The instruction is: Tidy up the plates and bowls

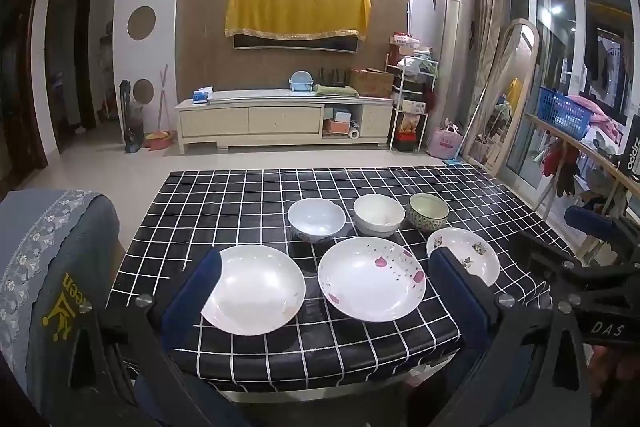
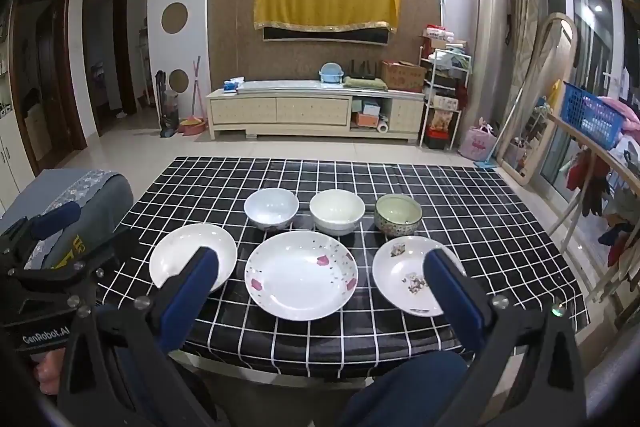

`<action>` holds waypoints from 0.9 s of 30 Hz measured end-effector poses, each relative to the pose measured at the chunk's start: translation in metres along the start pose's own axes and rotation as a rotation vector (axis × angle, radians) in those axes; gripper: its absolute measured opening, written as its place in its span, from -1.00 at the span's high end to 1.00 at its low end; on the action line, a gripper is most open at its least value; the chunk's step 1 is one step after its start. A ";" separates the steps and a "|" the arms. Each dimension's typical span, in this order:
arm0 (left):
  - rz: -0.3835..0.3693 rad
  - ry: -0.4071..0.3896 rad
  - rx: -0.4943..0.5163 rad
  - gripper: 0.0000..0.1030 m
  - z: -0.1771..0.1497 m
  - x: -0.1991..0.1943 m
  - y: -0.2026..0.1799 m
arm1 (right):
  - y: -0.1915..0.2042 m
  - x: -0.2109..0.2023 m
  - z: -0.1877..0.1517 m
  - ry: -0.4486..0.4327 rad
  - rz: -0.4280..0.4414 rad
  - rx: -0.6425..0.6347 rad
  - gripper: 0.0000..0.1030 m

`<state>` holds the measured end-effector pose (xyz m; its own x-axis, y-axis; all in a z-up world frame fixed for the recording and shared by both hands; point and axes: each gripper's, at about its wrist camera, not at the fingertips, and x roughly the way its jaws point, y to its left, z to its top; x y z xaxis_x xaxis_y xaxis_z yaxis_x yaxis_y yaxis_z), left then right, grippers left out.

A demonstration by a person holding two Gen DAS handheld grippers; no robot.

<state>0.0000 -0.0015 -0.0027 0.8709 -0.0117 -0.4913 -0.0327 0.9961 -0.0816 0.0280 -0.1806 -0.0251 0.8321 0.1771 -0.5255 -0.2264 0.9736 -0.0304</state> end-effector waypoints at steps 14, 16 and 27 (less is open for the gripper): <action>-0.001 0.005 0.004 -0.99 -0.001 0.002 -0.003 | -0.001 0.000 -0.001 0.007 -0.001 0.000 -1.00; -0.002 0.006 0.004 -0.99 -0.001 0.002 -0.003 | -0.001 0.000 -0.001 0.007 -0.001 0.000 -1.00; 0.002 0.009 0.003 -0.99 -0.002 0.001 0.000 | 0.000 0.000 -0.003 0.010 0.006 -0.001 -1.00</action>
<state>0.0000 -0.0011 -0.0046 0.8662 -0.0107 -0.4997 -0.0328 0.9964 -0.0782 0.0265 -0.1808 -0.0280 0.8257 0.1816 -0.5341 -0.2317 0.9724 -0.0277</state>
